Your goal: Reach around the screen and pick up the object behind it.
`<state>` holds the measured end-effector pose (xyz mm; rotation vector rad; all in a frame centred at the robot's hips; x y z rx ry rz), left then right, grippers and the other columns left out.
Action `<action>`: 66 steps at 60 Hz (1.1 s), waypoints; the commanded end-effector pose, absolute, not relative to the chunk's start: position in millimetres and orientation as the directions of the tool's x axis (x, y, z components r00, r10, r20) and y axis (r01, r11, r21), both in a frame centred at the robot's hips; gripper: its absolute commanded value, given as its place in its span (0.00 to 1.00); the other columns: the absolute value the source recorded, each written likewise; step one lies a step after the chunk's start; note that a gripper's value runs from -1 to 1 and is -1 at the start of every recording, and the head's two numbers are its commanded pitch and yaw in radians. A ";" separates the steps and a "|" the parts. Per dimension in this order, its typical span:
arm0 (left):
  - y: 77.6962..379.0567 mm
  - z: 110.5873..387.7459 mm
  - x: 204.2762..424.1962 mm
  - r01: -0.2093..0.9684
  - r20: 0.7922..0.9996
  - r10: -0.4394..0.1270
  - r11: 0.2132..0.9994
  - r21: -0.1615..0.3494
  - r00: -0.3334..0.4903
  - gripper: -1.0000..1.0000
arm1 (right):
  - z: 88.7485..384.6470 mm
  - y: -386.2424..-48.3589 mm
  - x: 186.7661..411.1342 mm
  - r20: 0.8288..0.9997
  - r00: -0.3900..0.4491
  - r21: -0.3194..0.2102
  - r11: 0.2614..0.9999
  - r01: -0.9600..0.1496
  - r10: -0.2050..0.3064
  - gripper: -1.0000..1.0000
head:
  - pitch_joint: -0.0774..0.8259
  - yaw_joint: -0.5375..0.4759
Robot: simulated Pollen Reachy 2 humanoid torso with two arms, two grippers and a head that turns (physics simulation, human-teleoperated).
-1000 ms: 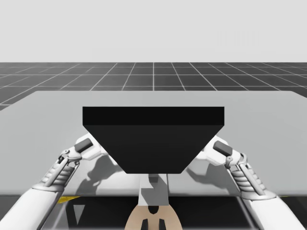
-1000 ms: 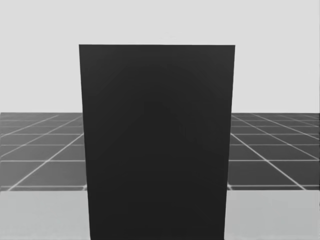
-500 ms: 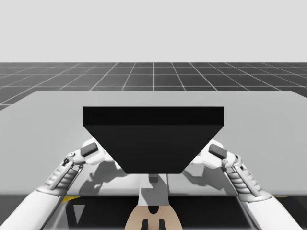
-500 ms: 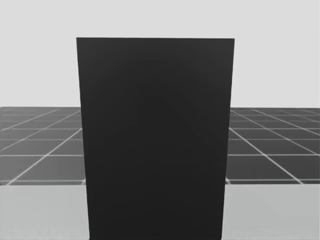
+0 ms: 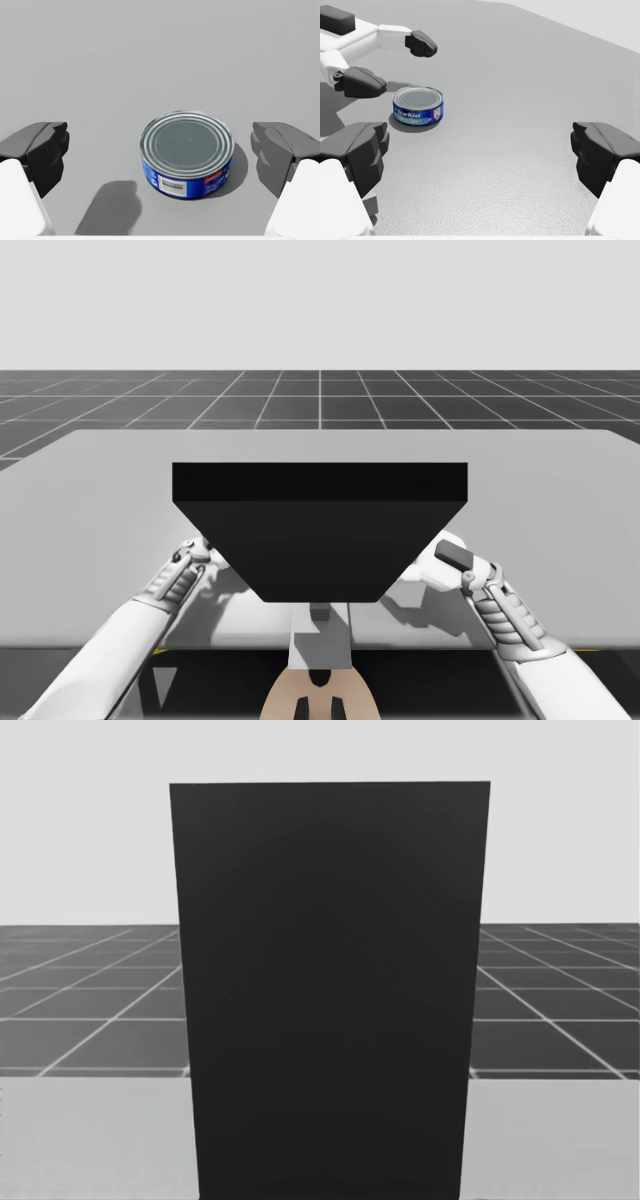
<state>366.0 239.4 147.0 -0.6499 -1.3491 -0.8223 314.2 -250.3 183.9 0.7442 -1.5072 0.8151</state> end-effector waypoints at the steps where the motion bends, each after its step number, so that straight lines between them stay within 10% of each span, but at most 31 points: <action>1: 215.4 136.7 372.0 0.837 0.985 -0.166 0.545 0.051 0.049 0.00 | 184.9 -250.1 313.8 0.995 -0.096 -0.081 0.553 -0.829 0.003 0.00 | 0.15 0.55; 35: 197.8 105.0 391.3 0.842 0.969 -0.224 0.539 0.032 0.106 0.00 | 186.6 -248.6 312.2 0.994 -0.109 -0.094 0.560 -0.823 0.006 0.00 | 0.18 0.55; 38: 198.6 101.0 396.0 0.841 0.968 -0.223 0.541 0.023 0.117 0.40 | 187.4 -248.4 311.7 0.993 -0.116 -0.101 0.563 -0.820 0.009 0.00 | 0.18 0.55; 39: 199.0 100.9 396.7 0.839 0.968 -0.219 0.544 0.019 0.120 0.86 | 187.8 -248.4 311.4 0.993 -0.116 -0.101 0.561 -0.822 0.009 0.00 | 0.18 0.55; 40: 199.0 100.6 397.3 0.839 0.969 -0.215 0.544 0.013 0.124 0.96 | 188.0 -248.4 311.3 0.993 -0.117 -0.102 0.561 -0.821 0.009 0.00 | 0.18 0.55; 66: 219.2 146.1 385.7 0.804 0.979 -0.195 0.590 0.074 0.053 1.00 | 189.6 -249.0 311.3 0.992 -0.123 -0.105 0.568 -0.816 0.006 0.00 | 0.18 0.55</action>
